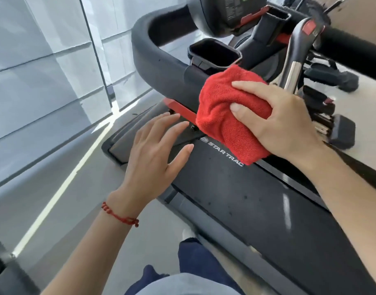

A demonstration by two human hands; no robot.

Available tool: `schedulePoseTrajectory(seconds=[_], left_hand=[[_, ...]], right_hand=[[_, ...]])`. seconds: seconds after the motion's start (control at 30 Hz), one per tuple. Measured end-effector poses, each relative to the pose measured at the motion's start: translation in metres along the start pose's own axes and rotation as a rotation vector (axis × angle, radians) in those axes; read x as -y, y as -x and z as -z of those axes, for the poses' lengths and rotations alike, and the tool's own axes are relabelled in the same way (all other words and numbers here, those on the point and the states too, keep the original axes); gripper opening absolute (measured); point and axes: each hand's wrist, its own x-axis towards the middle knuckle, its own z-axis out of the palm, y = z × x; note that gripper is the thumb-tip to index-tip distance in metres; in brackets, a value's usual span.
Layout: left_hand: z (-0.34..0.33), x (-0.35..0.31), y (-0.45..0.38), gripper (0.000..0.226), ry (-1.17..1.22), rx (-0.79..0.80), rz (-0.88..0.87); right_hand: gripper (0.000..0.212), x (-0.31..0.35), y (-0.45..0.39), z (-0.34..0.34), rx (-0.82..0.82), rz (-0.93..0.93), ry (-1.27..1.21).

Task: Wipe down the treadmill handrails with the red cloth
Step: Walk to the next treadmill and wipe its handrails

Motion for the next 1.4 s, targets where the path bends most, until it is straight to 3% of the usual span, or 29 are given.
schedulePoseTrajectory(seconds=[0.6,1.1,1.4], left_hand=[[-0.04,-0.033,0.049,0.043,0.026,0.146,-0.012],[-0.092,-0.129,0.082,0.044,0.048,0.243,-0.059],[-0.121,-0.157,0.082,0.044,0.118,0.371,-0.17]], right_hand=[[0.04,-0.024,0.14,-0.038,-0.232,-0.372,-0.16],[0.041,-0.08,0.239,0.008,-0.358,-0.423,-0.147],[0.04,-0.097,0.28,0.021,-0.436,-0.618,-0.117]])
